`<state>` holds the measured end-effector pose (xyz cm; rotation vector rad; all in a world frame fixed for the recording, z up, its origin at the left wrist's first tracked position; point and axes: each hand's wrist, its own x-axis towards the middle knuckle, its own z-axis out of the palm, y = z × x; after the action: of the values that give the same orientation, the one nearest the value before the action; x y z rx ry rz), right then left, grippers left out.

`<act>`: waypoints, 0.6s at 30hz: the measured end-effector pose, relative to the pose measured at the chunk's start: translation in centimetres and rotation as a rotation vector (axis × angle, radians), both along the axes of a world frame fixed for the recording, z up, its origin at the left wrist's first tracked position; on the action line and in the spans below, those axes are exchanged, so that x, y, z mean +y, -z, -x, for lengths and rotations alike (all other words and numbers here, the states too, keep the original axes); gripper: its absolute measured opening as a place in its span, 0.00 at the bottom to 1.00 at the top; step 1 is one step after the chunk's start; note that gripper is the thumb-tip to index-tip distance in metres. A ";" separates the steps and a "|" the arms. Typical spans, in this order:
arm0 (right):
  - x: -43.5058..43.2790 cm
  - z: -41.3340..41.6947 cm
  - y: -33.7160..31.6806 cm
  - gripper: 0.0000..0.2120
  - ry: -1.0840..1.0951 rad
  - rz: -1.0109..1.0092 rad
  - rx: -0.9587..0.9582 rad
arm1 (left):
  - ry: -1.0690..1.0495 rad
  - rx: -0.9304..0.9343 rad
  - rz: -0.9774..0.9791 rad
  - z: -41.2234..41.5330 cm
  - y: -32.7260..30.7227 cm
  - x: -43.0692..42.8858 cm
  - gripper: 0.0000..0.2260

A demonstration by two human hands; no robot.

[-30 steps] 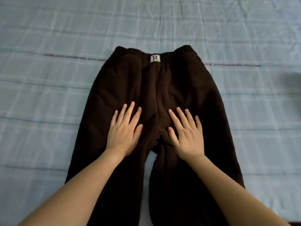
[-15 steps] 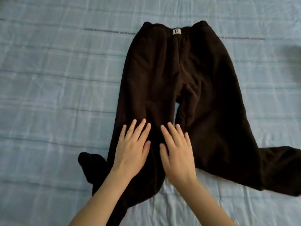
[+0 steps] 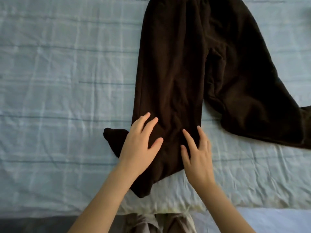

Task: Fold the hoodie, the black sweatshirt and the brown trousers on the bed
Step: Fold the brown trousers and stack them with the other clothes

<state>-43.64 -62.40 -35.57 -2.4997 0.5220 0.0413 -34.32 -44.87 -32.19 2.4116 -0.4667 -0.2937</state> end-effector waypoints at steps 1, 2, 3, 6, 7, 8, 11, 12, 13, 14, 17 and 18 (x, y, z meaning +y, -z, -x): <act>0.7 1.1 -0.4 0.23 0.051 -0.063 0.013 | -0.041 0.018 0.025 1.1 -0.5 1.0 0.27; 1.4 1.9 -0.7 0.23 0.098 -0.145 0.024 | -0.077 0.053 0.066 2.3 -0.9 1.8 0.29; 1.9 2.6 -0.9 0.23 0.139 -0.235 0.035 | -0.106 0.087 0.114 3.4 -1.2 2.4 0.30; 2.4 3.6 -1.5 0.25 0.217 -0.398 0.040 | -0.195 0.143 0.199 6.3 -1.6 3.3 0.35; 2.5 3.8 -1.6 0.24 0.245 -0.437 0.018 | -0.214 0.163 0.213 7.1 -1.7 3.4 0.36; 2.6 4.0 -1.9 0.23 0.270 -0.477 -0.011 | -0.221 0.180 0.221 7.7 -1.8 3.4 0.37; 2.6 4.5 -2.4 0.24 0.305 -0.745 -0.039 | -0.215 0.201 0.184 8.7 -2.1 3.2 0.38; 2.5 4.7 -2.7 0.25 0.292 -0.824 -0.029 | -0.219 0.202 0.172 8.9 -2.4 3.2 0.38; 2.4 4.9 -3.1 0.26 0.263 -0.844 -0.030 | -0.225 0.200 0.167 9.2 -2.8 3.2 0.37; 2.3 5.0 -3.7 0.26 0.216 -0.797 -0.044 | -0.231 0.197 0.174 9.3 -3.3 3.2 0.34; 1.9 4.8 -5.9 0.23 0.107 -0.697 -0.162 | -0.256 0.220 0.291 9.3 -5.4 3.5 0.27; 1.7 4.7 -7.0 0.22 0.113 -0.741 -0.214 | -0.269 0.228 0.336 9.1 -6.3 3.7 0.26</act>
<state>-48.31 -60.72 -28.59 -1.7255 0.4510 -0.0661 -43.43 -41.15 -25.93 2.0513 -0.0779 -0.3363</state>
